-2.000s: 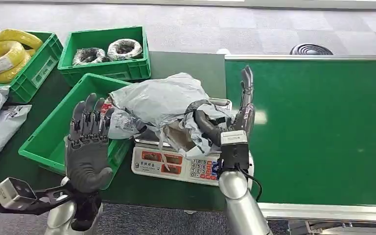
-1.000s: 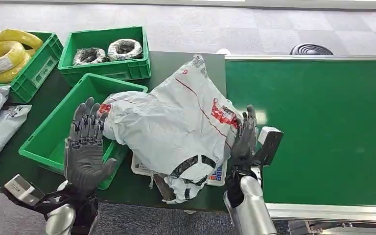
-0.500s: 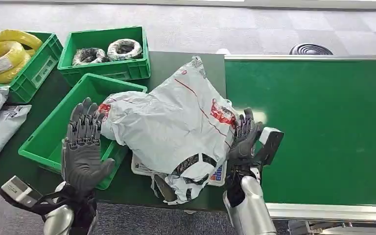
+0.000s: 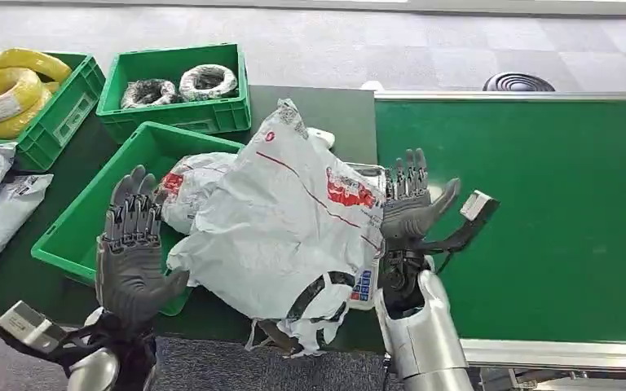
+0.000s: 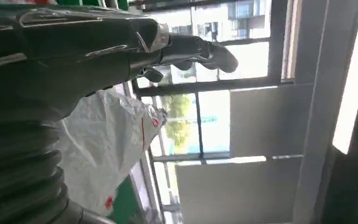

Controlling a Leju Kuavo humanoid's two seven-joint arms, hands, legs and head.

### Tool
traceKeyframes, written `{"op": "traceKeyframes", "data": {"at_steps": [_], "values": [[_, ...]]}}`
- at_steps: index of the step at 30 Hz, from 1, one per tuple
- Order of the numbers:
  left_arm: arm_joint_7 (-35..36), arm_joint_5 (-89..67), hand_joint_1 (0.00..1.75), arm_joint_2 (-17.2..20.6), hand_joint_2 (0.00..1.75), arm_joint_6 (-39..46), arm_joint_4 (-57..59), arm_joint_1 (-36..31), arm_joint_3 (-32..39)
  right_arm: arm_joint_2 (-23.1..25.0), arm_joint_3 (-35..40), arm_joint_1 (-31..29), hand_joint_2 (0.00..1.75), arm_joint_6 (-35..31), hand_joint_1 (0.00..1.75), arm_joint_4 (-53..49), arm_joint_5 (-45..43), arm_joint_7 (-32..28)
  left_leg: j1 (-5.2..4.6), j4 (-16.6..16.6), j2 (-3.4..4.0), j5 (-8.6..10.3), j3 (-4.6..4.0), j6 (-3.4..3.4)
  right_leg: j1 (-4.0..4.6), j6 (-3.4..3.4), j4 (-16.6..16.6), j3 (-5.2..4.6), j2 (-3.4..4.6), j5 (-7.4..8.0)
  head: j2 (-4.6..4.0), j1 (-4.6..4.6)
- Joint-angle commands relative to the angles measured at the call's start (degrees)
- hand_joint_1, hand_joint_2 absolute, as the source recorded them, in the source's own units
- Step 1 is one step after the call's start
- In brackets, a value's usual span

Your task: Moved the parcel from conveyor to table for the left to box.

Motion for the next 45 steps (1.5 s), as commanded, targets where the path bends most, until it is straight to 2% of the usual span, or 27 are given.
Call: {"op": "traceKeyframes", "data": {"at_steps": [1, 3, 6, 12, 13, 15, 17, 21, 23, 25, 27, 32, 33, 41, 45], "values": [[0.10, -4.68, 0.00, 0.13, 1.75, 2.93, 1.92, -1.44, -0.81, -2.58, 6.06, 13.24, 0.00, -22.27, 0.00, -42.07, 32.63, -6.26, -0.06, 0.07, -0.44, 0.02, -0.24, -0.01, -0.04, 0.01, 0.09, -0.08, -0.72, -0.16, 0.00, 0.00], [0.06, -4.52, 0.00, -0.10, 1.75, 2.58, 2.41, -1.86, -0.67, -3.08, 6.95, 14.20, 0.00, -24.41, 0.00, -43.15, 34.28, -7.13, -0.03, -0.02, -0.04, 0.00, -0.14, 0.00, -0.01, 0.01, 0.00, -0.07, -0.23, -0.04, -0.02, -0.02], [0.00, -4.42, 0.00, -0.11, 1.75, 2.00, 3.15, -2.69, -0.69, -3.79, 8.17, 15.57, 0.00, -29.31, 0.00, -43.37, 38.13, -9.46, -0.03, -0.02, -0.16, 0.03, -0.17, -0.01, -0.01, -0.01, 0.00, -0.10, -0.30, -0.06, 0.00, -0.02], [-0.50, -3.70, 0.00, 0.12, 1.75, 1.71, 4.37, -3.52, -0.89, -1.47, 6.88, 15.98, 0.00, -29.31, 0.00, -45.77, 42.66, -10.87, -0.04, -0.05, -0.06, 0.08, -0.13, -0.02, -0.01, -0.02, -0.01, -0.07, -0.31, -0.02, 0.00, -0.02], [-0.55, -3.62, 0.00, 0.11, 1.75, 1.55, 4.50, -3.71, -0.94, 0.37, 4.65, 15.71, 0.00, -29.31, 0.00, -47.41, 46.57, -10.87, -0.05, -0.04, -0.05, 0.07, -0.13, -0.02, -0.02, -0.02, 0.02, -0.08, -0.28, -0.04, 0.00, 0.00], [-0.57, -3.54, 0.00, 0.01, 1.75, 1.40, 4.69, -4.13, -0.98, 0.38, 5.57, 16.06, 0.00, -29.31, 0.00, -47.69, 46.70, -10.87, -0.04, -0.02, 0.00, 0.05, -0.13, -0.03, -0.02, -0.03, 0.04, -0.09, -0.22, -0.03, 0.00, 0.00], [-0.54, -3.43, 0.00, -0.08, 1.75, 1.30, 4.65, -4.45, -0.95, 2.05, 4.46, 16.70, 0.00, -29.31, 0.00, -48.83, 51.06, -10.87, -0.03, -0.04, -0.04, 0.07, -0.10, -0.04, 0.00, -0.03, 0.01, -0.05, -0.28, -0.03, 0.00, 0.00], [-0.54, -3.43, 0.00, -0.08, 1.75, 1.30, 4.65, -4.45, -0.95, 2.05, 4.46, 16.70, 0.00, -29.31, 0.00, -48.83, 51.06, -10.87, -0.02, -0.05, 0.02, 0.05, -0.04, -0.04, 0.01, -0.03, -0.01, 0.00, -0.20, -0.03, 0.00, -0.02], [-0.43, -3.37, 0.00, -0.10, 1.75, 1.33, 4.43, -4.40, -0.93, 4.10, 2.50, 17.03, 0.00, -29.31, 0.00, -50.39, 56.09, -10.87, -0.02, -0.08, 0.03, 0.07, -0.03, -0.04, 0.01, -0.03, -0.05, 0.01, -0.24, 0.00, 0.00, 0.00], [-0.04, -3.88, 0.00, -0.16, 1.75, 2.20, 4.42, -4.39, -0.71, 4.18, -1.86, 17.37, 0.00, -29.31, 0.00, -53.93, 59.16, -10.87, -0.02, -0.05, -0.03, 0.08, -0.09, -0.04, 0.01, -0.03, -0.01, -0.04, -0.29, -0.02, 0.00, 0.00], [0.60, -4.43, 0.00, -0.13, 1.75, 3.29, 5.70, -4.85, -0.19, 4.18, -5.10, 18.89, 0.00, -29.31, 0.00, -56.41, 59.47, -10.87, -0.01, -0.03, -0.10, 0.06, -0.08, -0.03, 0.02, -0.02, -0.01, -0.01, -0.27, -0.03, -0.02, -0.02], [1.67, -4.64, 0.00, 0.81, 1.75, 6.87, 7.88, -5.49, 0.39, 4.18, -5.35, 20.60, 0.00, -29.31, 0.00, -53.24, 59.77, -9.42, -0.02, -0.19, -0.05, 0.15, 0.01, -0.02, 0.01, 0.01, -0.20, 0.13, -0.46, 0.04, 0.00, 0.00], [1.42, -4.97, 0.00, 0.42, 1.75, 6.76, 8.69, -5.28, 0.69, 4.18, -6.68, 21.00, 0.00, -29.31, 0.00, -51.67, 58.74, -10.87, -0.02, -0.12, 0.06, 0.08, 0.03, -0.03, 0.00, -0.02, -0.09, 0.07, -0.19, 0.02, 0.00, 0.00], [0.56, -6.98, 0.00, 0.25, 1.75, 7.36, 10.16, -4.91, 1.57, 4.18, -7.44, 20.98, 0.00, -29.31, 0.00, -50.73, 57.96, -10.87, 0.00, -0.16, -0.02, 0.10, 0.07, -0.05, 0.02, -0.04, -0.14, 0.13, -0.25, 0.02, 0.00, -0.02], [0.38, -13.07, 0.00, 0.87, 1.75, 10.29, 10.75, -5.05, 1.27, 4.18, -7.90, 20.79, 0.00, -29.31, 0.00, -50.55, 57.84, -10.87, -0.01, -0.13, 0.07, 0.08, 0.05, -0.04, 0.02, -0.02, -0.10, 0.08, -0.18, 0.02, 0.00, 0.00]]}}
